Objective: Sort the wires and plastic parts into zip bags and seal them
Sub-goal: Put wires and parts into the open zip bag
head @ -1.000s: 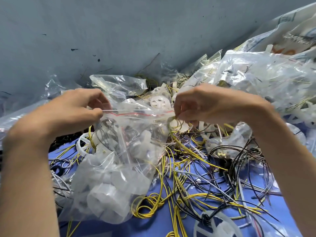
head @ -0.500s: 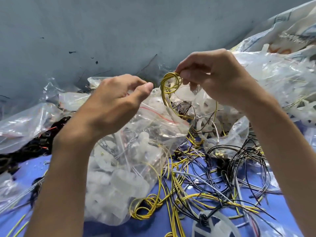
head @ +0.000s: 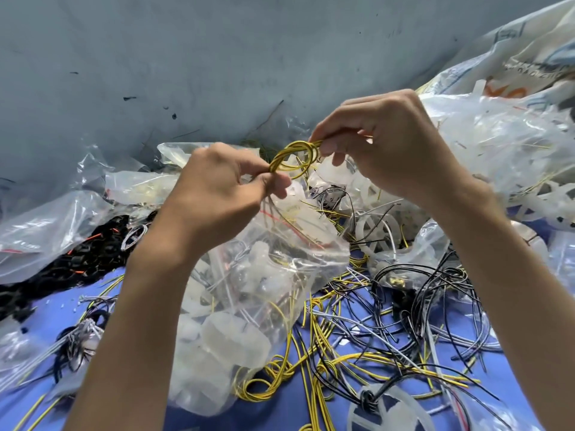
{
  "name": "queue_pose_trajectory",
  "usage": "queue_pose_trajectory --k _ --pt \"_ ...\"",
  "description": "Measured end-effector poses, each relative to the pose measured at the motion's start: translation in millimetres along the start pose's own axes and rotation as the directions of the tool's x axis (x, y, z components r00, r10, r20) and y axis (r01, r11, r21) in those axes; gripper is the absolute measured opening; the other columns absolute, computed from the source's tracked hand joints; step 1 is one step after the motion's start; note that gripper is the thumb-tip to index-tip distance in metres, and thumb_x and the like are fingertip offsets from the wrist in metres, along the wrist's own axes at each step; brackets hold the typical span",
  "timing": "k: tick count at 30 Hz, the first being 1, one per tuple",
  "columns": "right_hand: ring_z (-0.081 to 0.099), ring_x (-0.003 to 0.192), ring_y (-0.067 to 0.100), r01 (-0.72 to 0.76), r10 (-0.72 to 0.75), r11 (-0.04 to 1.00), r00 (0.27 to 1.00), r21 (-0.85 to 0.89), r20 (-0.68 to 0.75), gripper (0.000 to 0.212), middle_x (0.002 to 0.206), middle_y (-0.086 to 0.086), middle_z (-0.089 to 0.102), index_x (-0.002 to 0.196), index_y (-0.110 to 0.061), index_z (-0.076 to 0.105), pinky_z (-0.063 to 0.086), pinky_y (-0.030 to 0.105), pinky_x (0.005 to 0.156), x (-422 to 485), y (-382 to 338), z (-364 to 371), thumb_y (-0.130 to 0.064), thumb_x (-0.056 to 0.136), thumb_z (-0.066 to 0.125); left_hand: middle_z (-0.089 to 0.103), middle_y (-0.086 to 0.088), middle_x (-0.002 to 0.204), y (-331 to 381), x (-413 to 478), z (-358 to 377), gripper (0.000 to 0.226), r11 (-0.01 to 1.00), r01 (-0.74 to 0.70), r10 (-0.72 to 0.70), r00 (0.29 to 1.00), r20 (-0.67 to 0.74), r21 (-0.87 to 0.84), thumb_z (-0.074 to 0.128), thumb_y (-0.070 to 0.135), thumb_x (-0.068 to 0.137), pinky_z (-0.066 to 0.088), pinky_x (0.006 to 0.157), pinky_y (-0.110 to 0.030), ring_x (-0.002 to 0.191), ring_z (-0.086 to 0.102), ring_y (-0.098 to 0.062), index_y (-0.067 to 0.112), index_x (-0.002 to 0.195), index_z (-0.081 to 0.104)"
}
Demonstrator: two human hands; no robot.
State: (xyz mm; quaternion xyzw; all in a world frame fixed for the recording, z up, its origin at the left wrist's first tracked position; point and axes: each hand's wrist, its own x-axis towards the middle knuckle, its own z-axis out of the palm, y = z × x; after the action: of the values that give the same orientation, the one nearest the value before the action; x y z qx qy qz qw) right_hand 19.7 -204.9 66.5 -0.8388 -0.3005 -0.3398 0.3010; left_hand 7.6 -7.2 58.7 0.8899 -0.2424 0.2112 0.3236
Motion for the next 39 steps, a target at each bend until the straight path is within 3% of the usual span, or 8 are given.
queue_pose_trajectory --k 5,11,14,20,25,29,35,39 --pt "0.06 0.065 0.018 0.016 -0.037 0.987 0.991 -0.159 -0.128 0.016 0.079 -0.006 0.063 0.084 -0.01 0.072 0.05 0.044 0.061 0.2 5.2 0.6 -0.01 0.086 0.057 0.057 0.02 0.05 3.3 0.9 6.8 0.024 0.997 0.075 -0.075 0.997 0.005 0.02 0.068 0.025 0.085 0.031 0.051 -0.005 0.057 0.05 0.013 0.029 0.062 0.071" --pt "0.061 0.074 0.024 -0.043 -0.025 0.973 0.956 -0.225 -0.293 0.015 0.079 -0.005 0.06 0.085 -0.01 0.069 0.049 0.043 0.064 2.0 7.9 -1.8 -0.013 0.084 0.054 0.065 -0.005 0.071 6.0 -2.6 2.6 0.023 0.998 0.052 -0.053 0.997 0.049 0.016 0.068 0.033 0.083 0.034 0.056 -0.02 0.072 0.05 -0.014 0.03 0.06 0.069" --pt "0.062 0.076 0.023 -0.098 0.012 0.964 0.943 -0.246 -0.332 0.015 0.079 -0.005 0.062 0.085 -0.011 0.069 0.049 0.042 0.064 2.3 9.5 -3.9 -0.013 0.083 0.054 0.065 -0.002 0.071 8.0 -2.7 2.0 0.024 0.999 0.04 -0.04 0.996 0.083 0.0 0.067 0.033 0.083 0.035 0.059 -0.022 0.074 0.05 -0.016 0.03 0.059 0.069" --pt "0.064 0.065 0.019 -0.155 0.111 0.981 0.943 -0.119 -0.315 0.012 0.069 -0.004 0.062 0.082 -0.011 0.07 0.051 0.038 0.064 3.6 9.5 -2.1 -0.012 0.08 0.058 0.067 0.0 0.072 5.0 -2.6 4.3 0.024 0.999 0.047 -0.045 0.995 0.084 -0.013 0.065 0.041 0.084 0.033 0.055 -0.023 0.068 0.05 -0.015 0.03 0.063 0.071" --pt "0.066 0.063 0.013 -0.17 0.151 0.985 0.947 -0.042 -0.282 0.011 0.07 -0.006 0.066 0.085 -0.012 0.072 0.05 0.024 0.063 3.9 6.1 2.2 -0.011 0.083 0.062 0.064 0.008 0.085 3.8 0.1 8.0 0.018 0.999 0.046 -0.043 0.994 0.1 -0.024 0.062 0.05 0.083 0.036 0.068 -0.017 0.078 0.052 -0.007 0.037 0.075 0.073" --pt "0.066 0.062 0.008 -0.159 0.157 0.987 0.96 0.013 -0.232 0.013 0.069 -0.008 0.065 0.091 -0.015 0.073 0.046 0.012 0.059 3.4 2.3 3.8 -0.012 0.087 0.061 0.063 0.017 0.074 -0.3 1.6 4.7 0.019 0.998 0.045 -0.043 0.999 0.028 -0.048 0.065 0.042 0.084 0.032 0.054 -0.003 0.066 0.053 0.011 0.025 0.081 0.074" --pt "0.066 0.06 0.008 -0.126 0.121 0.992 0.981 -0.02 -0.154 0.02 0.073 -0.008 0.066 0.103 -0.018 0.072 0.055 0.03 0.069 1.3 -1.0 11.1 -0.016 0.09 0.058 0.07 0.014 0.075 -3.4 2.9 -0.6 0.001 0.985 0.058 -0.069 0.996 -0.062 -0.163 0.072 0.029 0.083 0.036 0.059 -0.001 0.065 0.058 0.007 0.029 0.082 0.073" --pt "0.069 0.071 0.012 -0.095 0.088 0.994 0.987 -0.049 -0.131 0.023 0.081 -0.004 0.07 0.107 -0.014 0.072 0.057 0.038 0.074 0.1 -1.7 17.0 -0.016 0.089 0.057 0.068 0.017 0.07 -0.9 1.7 -0.8 0.012 0.986 0.026 -0.045 0.992 -0.114 -0.162 0.074 0.028 0.08 0.035 0.057 -0.001 0.06 0.055 0.01 0.036 0.074 0.068"
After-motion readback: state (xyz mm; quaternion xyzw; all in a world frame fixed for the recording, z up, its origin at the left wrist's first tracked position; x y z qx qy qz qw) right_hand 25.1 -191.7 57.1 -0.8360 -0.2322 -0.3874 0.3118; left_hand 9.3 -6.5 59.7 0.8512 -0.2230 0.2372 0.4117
